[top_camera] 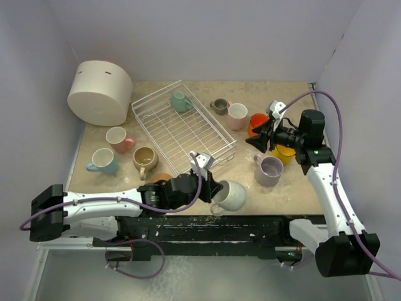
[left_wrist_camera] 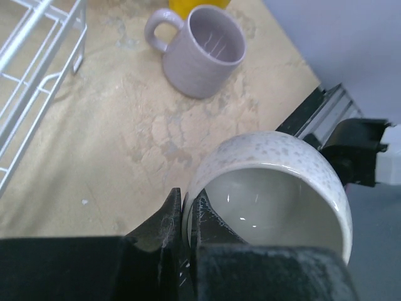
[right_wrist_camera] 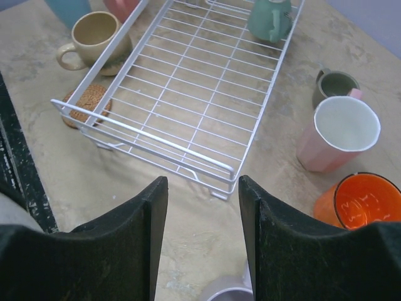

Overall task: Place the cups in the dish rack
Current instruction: Pick up the cup at the center of the board, then turn the cup upside down in the dish rack.

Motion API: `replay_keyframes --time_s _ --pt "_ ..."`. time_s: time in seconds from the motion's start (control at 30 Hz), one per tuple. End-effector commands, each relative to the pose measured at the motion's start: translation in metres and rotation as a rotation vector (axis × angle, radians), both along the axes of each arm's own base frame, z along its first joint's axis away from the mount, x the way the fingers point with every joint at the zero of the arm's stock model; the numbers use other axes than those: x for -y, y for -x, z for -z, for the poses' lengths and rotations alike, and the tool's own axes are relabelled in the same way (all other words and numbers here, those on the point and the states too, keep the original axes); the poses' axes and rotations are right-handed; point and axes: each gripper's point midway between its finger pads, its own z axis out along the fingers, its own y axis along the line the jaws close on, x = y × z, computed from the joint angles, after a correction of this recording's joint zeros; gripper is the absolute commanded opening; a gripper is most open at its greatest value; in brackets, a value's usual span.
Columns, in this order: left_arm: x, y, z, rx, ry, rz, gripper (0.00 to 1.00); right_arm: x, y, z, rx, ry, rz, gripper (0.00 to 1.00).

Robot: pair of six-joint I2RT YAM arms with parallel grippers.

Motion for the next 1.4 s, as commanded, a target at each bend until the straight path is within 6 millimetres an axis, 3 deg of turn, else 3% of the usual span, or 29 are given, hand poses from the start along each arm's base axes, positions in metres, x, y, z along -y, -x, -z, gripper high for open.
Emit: replay_keyframes --time_s 0.0,0.27,0.47,0.7,0.97,1.13,1.37 --pt "0.01 -0.008 -0.104 0.051 0.401 0.041 0.0 -0.009 0.012 -0.013 0.087 -0.018 -0.101 0.52" --pt "-0.016 -0.022 -0.158 0.129 0.556 0.041 0.0 -0.016 0.018 -0.014 0.072 -0.051 -0.161 0.56" --pt "-0.043 -0.031 -0.187 0.152 0.662 0.0 0.0 -0.021 0.029 -0.021 0.079 -0.077 -0.217 0.59" --pt "-0.054 -0.04 -0.198 0.16 0.795 -0.004 0.0 -0.036 0.065 -0.023 0.099 -0.164 -0.428 0.68" --pt "-0.046 -0.059 -0.204 0.172 0.916 0.004 0.0 -0.049 0.074 -0.031 -0.004 -0.254 -0.502 0.71" --pt "-0.063 -0.081 -0.208 0.198 1.035 -0.112 0.0 -0.055 0.081 -0.029 -0.012 -0.256 -0.528 0.76" --pt "-0.081 -0.106 -0.208 0.23 1.063 -0.241 0.0 -0.063 0.081 -0.025 -0.048 -0.267 -0.517 0.78"
